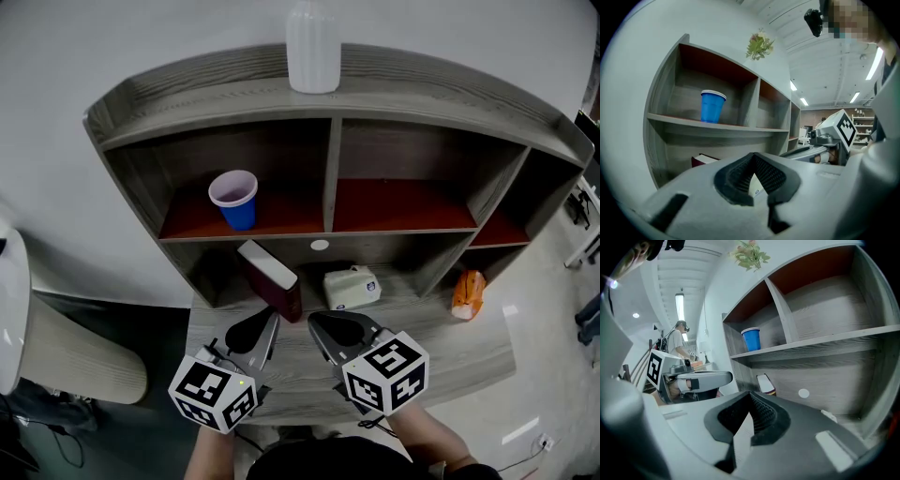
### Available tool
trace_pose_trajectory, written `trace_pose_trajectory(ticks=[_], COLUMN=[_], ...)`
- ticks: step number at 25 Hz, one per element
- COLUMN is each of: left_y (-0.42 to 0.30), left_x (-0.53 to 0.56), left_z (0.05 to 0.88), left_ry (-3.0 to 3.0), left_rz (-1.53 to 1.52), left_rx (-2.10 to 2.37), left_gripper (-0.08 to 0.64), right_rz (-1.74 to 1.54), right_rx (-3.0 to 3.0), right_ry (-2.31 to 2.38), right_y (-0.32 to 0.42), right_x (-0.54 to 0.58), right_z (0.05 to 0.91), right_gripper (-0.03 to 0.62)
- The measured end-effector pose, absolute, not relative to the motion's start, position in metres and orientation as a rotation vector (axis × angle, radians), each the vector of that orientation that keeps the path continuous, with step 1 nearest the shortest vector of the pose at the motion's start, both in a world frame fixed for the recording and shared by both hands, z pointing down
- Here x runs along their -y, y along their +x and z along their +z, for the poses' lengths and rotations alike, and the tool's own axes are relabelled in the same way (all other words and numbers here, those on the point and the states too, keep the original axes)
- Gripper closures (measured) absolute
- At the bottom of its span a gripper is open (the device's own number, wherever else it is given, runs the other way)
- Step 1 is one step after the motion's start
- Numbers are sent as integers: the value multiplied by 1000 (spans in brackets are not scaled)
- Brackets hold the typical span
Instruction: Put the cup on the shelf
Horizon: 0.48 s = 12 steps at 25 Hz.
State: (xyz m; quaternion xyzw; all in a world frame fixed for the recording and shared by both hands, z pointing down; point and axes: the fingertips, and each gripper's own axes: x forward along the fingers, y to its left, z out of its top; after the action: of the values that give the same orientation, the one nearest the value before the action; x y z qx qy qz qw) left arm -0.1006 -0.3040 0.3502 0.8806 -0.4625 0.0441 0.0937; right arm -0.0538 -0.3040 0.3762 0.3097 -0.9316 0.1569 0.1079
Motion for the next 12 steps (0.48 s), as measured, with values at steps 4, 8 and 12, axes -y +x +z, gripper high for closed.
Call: trace_pose_trajectory(ticks=[4, 8, 12], left_y=[-96, -93, -93], left_x=[296, 290, 285], left_z=[367, 379, 382], left_ry=[2589, 2573, 2566], left_rz=[171, 192, 199], left_rx=[1358, 1356, 1390], left_gripper=[566, 566, 566], right_rz=[473, 486, 484], right_rx=[2726, 2719, 2722], right_ry=[919, 928, 945], right_y=[-50, -46, -42], right_x=[302, 300, 297], right_z=[384, 390, 393], right_gripper=[595, 595, 595])
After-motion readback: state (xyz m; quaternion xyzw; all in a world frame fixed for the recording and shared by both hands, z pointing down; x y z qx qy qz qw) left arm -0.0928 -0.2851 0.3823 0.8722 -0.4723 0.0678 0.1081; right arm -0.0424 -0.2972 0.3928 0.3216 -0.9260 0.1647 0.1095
